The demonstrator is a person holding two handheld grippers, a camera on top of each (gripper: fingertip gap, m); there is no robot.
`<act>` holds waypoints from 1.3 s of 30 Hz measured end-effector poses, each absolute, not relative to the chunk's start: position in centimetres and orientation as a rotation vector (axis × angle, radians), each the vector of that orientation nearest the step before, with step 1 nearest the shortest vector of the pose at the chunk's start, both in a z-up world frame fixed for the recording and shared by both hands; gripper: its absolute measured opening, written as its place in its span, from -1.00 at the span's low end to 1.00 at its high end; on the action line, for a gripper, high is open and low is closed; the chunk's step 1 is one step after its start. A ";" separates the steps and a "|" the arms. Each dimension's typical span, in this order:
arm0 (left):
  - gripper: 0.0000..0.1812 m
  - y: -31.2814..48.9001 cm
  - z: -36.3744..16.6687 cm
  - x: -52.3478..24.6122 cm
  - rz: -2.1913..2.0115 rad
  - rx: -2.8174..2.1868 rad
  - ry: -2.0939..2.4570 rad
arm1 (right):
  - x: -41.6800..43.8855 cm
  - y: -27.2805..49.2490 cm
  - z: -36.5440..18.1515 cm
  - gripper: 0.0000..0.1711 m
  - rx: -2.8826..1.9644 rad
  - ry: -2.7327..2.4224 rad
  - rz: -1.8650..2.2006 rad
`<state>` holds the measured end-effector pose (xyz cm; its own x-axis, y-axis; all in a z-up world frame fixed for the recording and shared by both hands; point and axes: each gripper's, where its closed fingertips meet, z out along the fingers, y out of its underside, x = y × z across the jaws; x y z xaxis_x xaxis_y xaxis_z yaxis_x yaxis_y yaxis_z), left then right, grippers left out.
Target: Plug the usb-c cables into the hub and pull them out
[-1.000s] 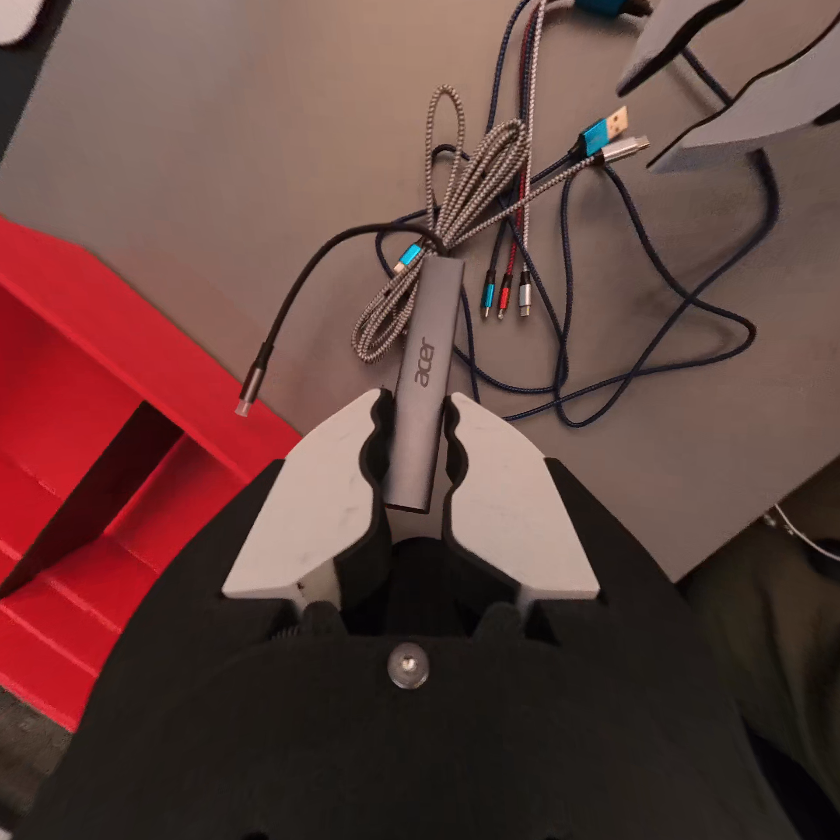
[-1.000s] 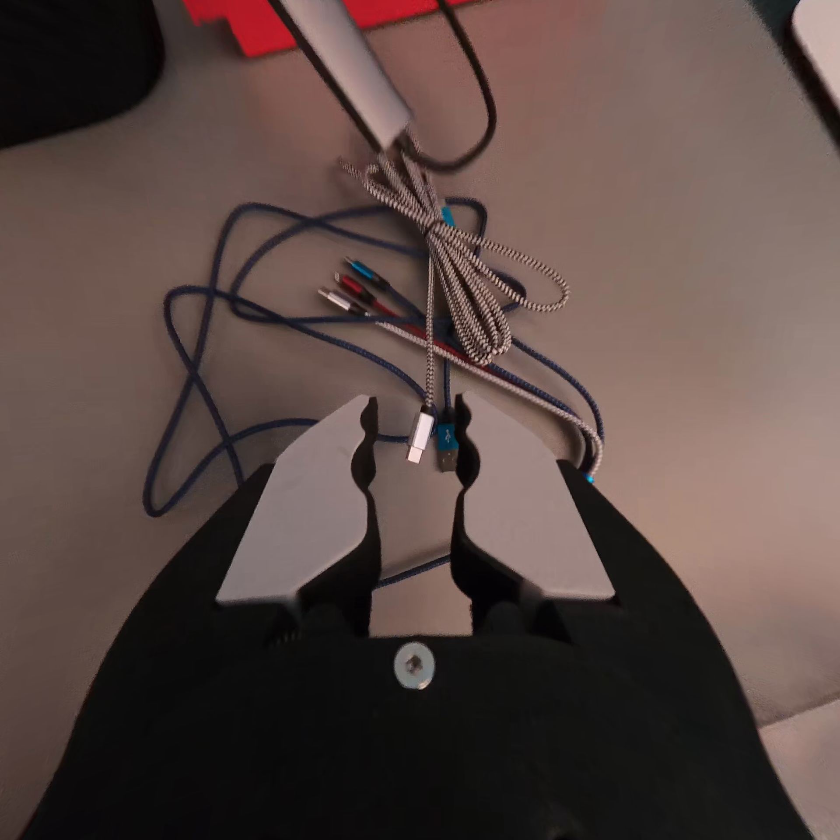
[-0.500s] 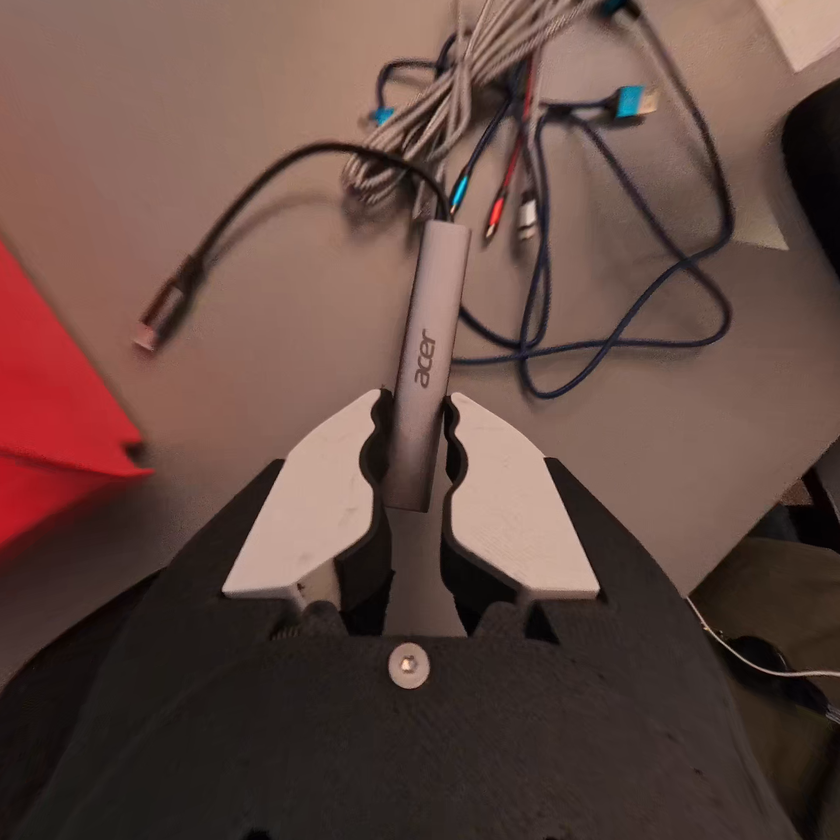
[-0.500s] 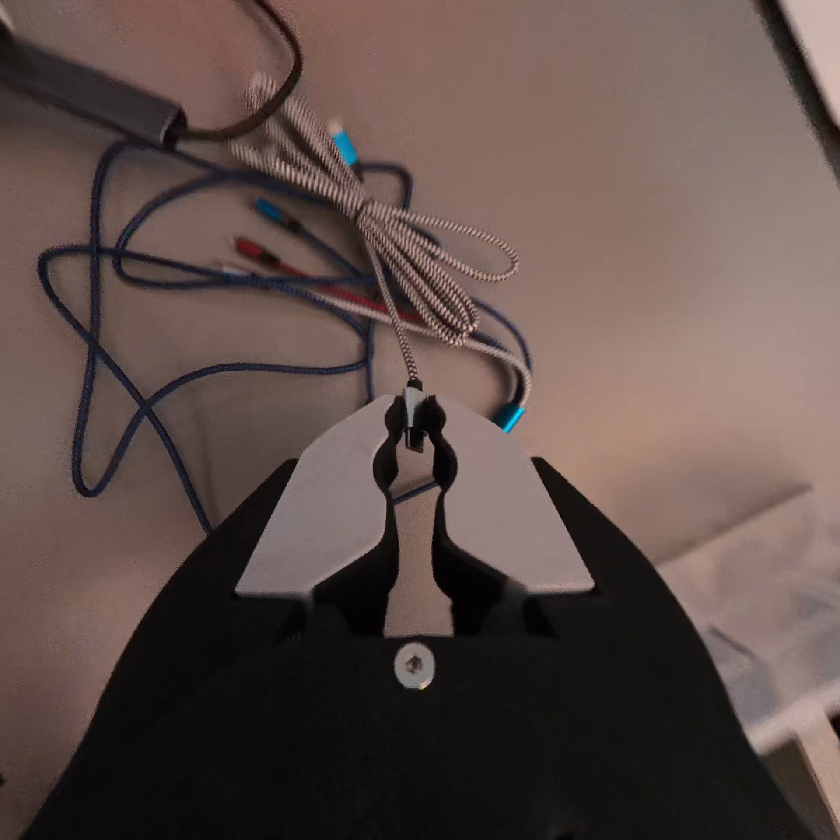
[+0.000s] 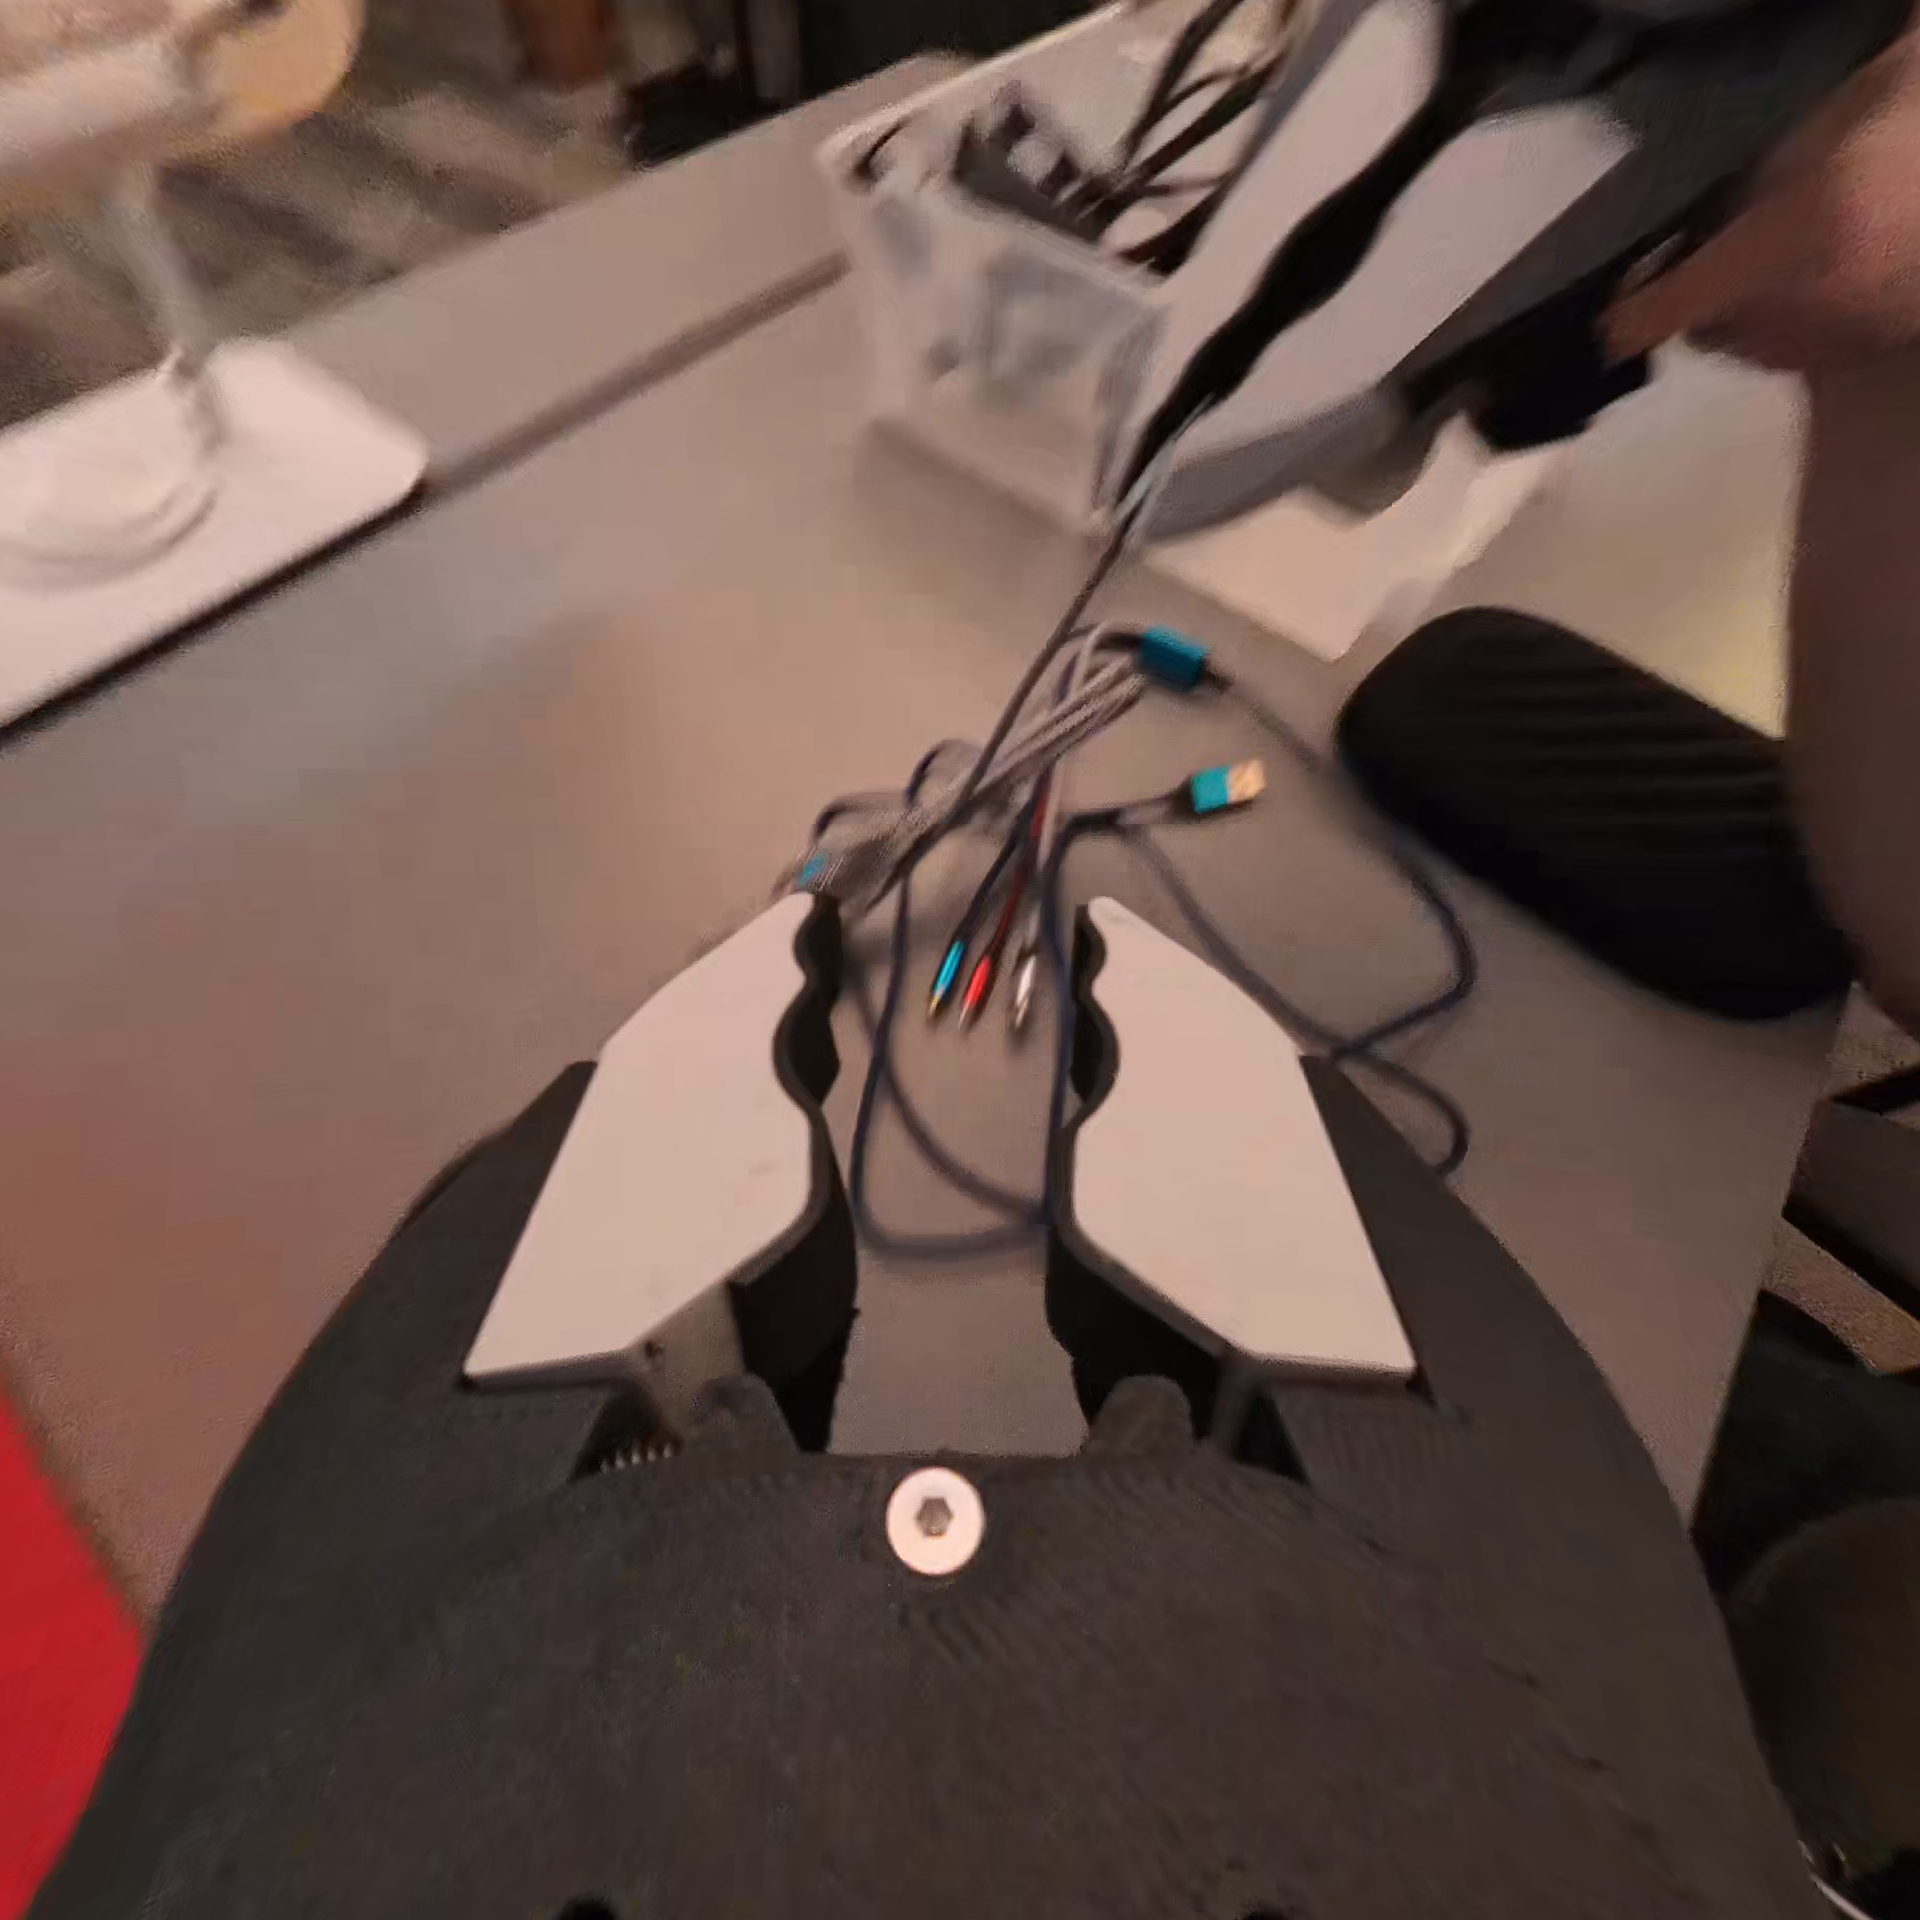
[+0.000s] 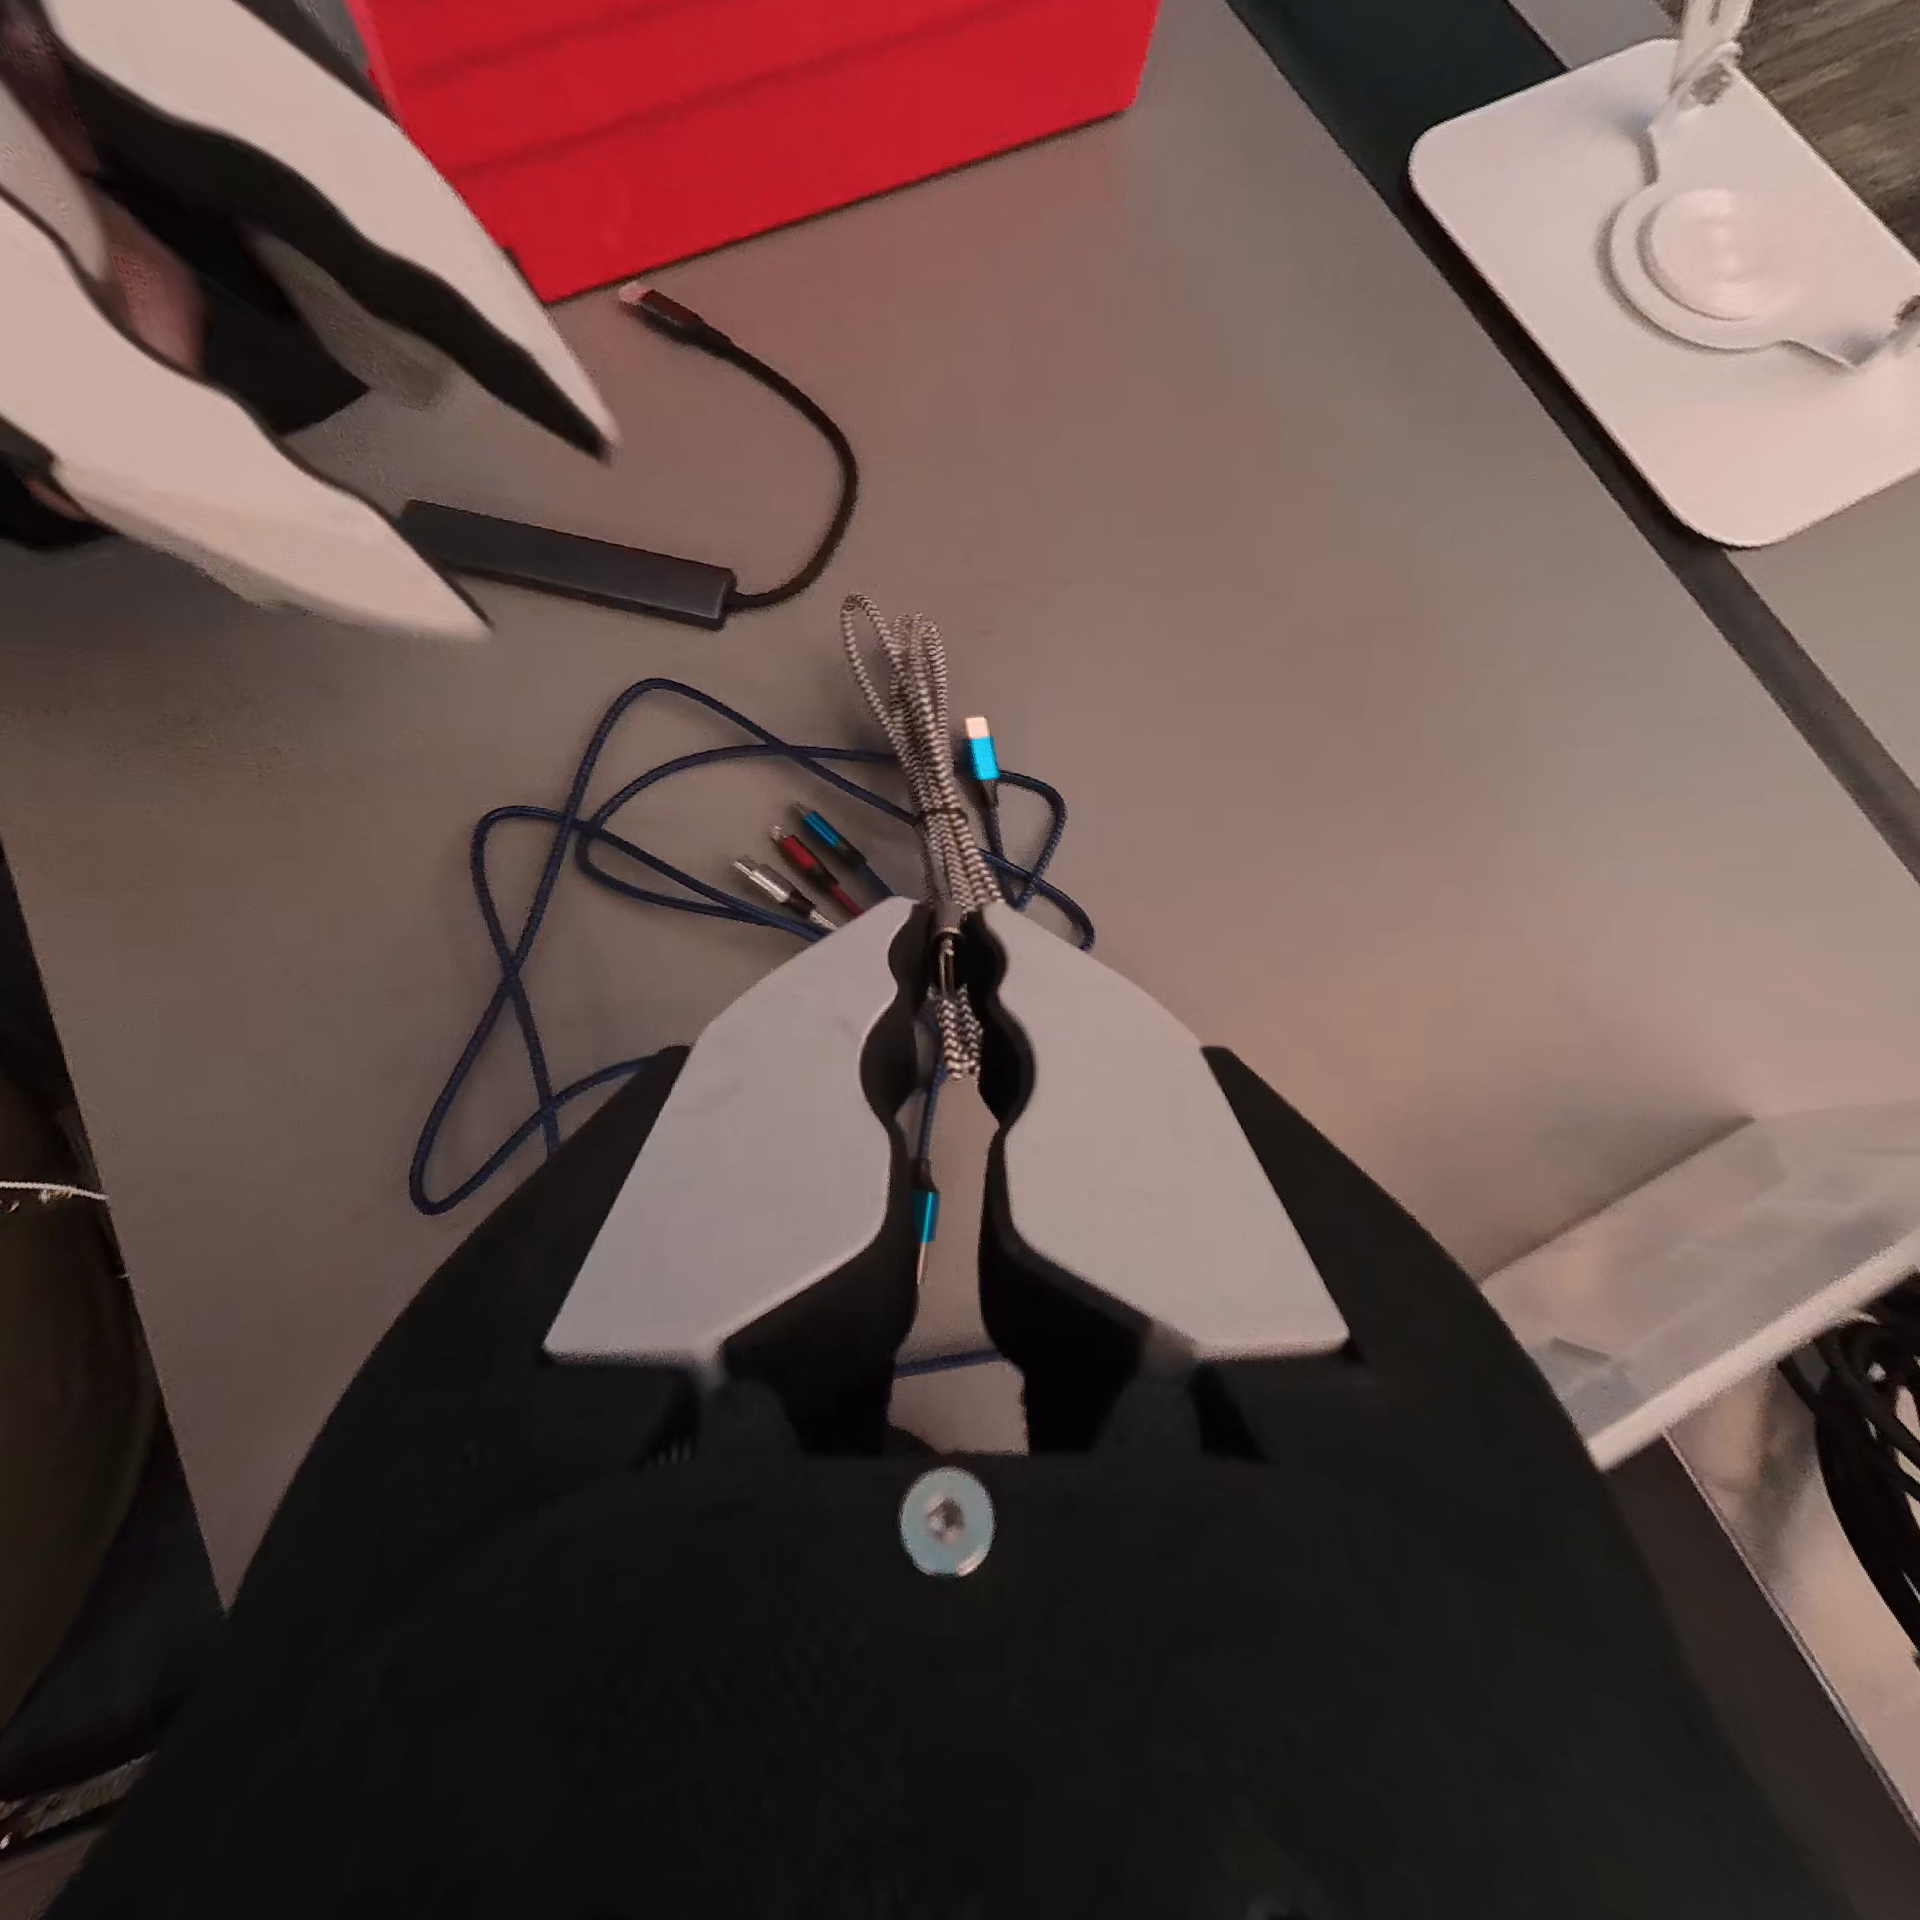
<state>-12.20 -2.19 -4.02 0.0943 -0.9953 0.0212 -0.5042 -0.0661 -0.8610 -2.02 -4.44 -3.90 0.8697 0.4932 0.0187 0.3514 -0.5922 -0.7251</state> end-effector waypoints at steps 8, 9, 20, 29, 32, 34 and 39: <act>-0.97 -4.5 -7.4 -1.3 -0.787 -1.448 1.991 | -2.4 -4.2 -2.9 -0.92 -2.153 -0.636 0.310; -0.98 -4.8 -7.3 -0.8 -0.832 -1.432 1.991 | -2.3 -3.9 -2.5 -0.92 -2.110 -0.618 0.324; -0.99 -0.3 2.7 -2.2 -1.492 -1.630 1.294 | -3.5 -1.1 3.3 -0.39 -1.626 -0.466 0.128; -0.99 1.9 4.4 -3.5 -1.443 -1.691 1.063 | -6.7 -0.9 3.8 -0.76 -1.464 -0.557 -0.406; -0.99 1.5 4.9 -3.5 -1.504 -1.682 1.019 | -6.4 0.1 2.4 -0.63 -1.549 -0.489 -0.376; -0.99 0.5 4.9 -3.2 -1.545 -1.677 1.030 | -6.1 0.6 1.7 -0.66 -1.576 -0.465 -0.336; -0.85 -1.7 5.8 -3.7 -1.713 -1.558 1.142 | -4.3 -0.2 2.0 -0.96 -1.619 -0.445 -0.246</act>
<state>-3.67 -1.72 5.84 -0.1748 -0.8455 0.5046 -0.1406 -0.4858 -0.8627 -4.28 -0.24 1.95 0.8991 0.1377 0.4155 0.4251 -0.0482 -0.9039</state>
